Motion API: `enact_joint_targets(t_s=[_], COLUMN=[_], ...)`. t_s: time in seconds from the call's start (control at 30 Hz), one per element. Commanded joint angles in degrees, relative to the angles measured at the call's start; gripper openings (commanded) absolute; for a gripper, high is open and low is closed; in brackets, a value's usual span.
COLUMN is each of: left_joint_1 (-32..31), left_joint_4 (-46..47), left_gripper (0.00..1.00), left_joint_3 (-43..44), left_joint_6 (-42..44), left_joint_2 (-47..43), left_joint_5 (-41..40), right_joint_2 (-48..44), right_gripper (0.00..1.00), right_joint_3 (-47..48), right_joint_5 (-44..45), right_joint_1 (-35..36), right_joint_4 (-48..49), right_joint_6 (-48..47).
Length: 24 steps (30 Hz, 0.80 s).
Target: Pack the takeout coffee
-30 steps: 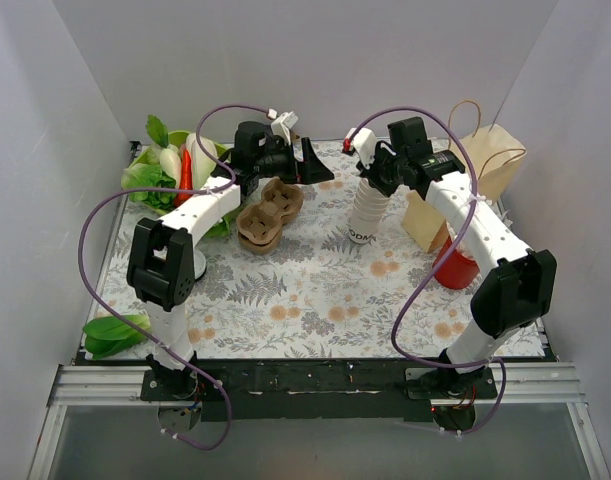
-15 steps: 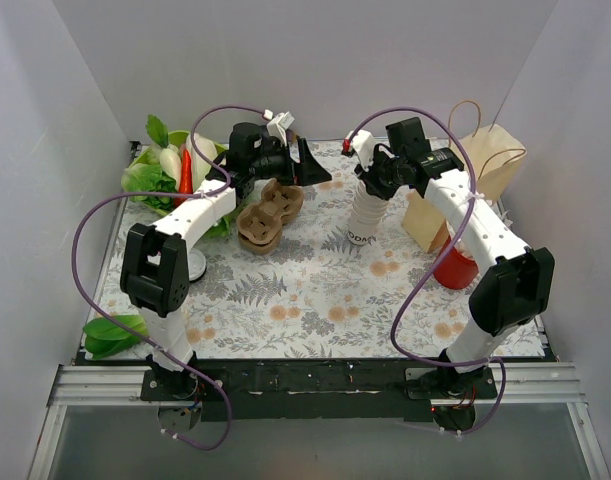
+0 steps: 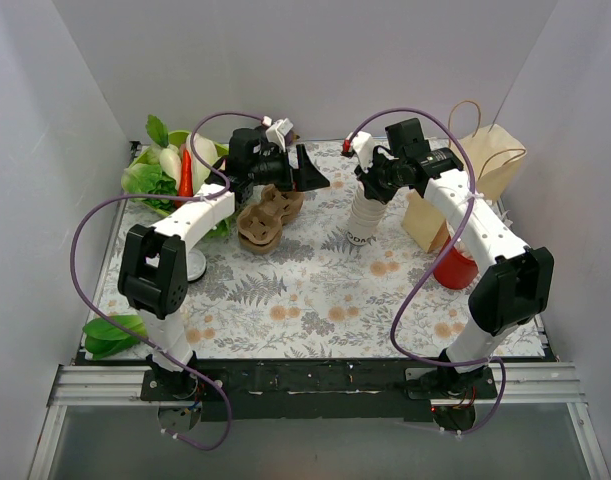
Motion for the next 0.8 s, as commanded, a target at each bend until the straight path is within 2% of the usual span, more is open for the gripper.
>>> enact_joint_targets(t_s=[0.0,0.2,0.37,0.77], left_joint_1=[0.0,0.0,-0.3,-2.8], left_joint_4=[3.8,8.0,9.1,15.0], left_gripper=[0.98,0.98,0.98,0.98], left_joint_3=[-0.5,2.2,5.8,11.0], left_joint_6=[-1.2,-7.3,-7.5,-12.7], left_joint_2=[-2.7,3.5,8.9,16.0], left_joint_5=[0.9,2.9,2.9,5.9], right_joint_2=[-0.4,-2.6,-3.5,-2.1], right_gripper=[0.01,0.01,0.01,0.01], right_joint_3=[1.4,0.2,-1.0,0.6], right_joint_5=[-2.1,-1.0,2.0,1.9], right_joint_1=[0.1,0.1,0.1,0.3], right_joint_4=[-1.3,1.4,4.1,3.5], right_joint_6=[0.2,-0.2,-0.5,-0.1])
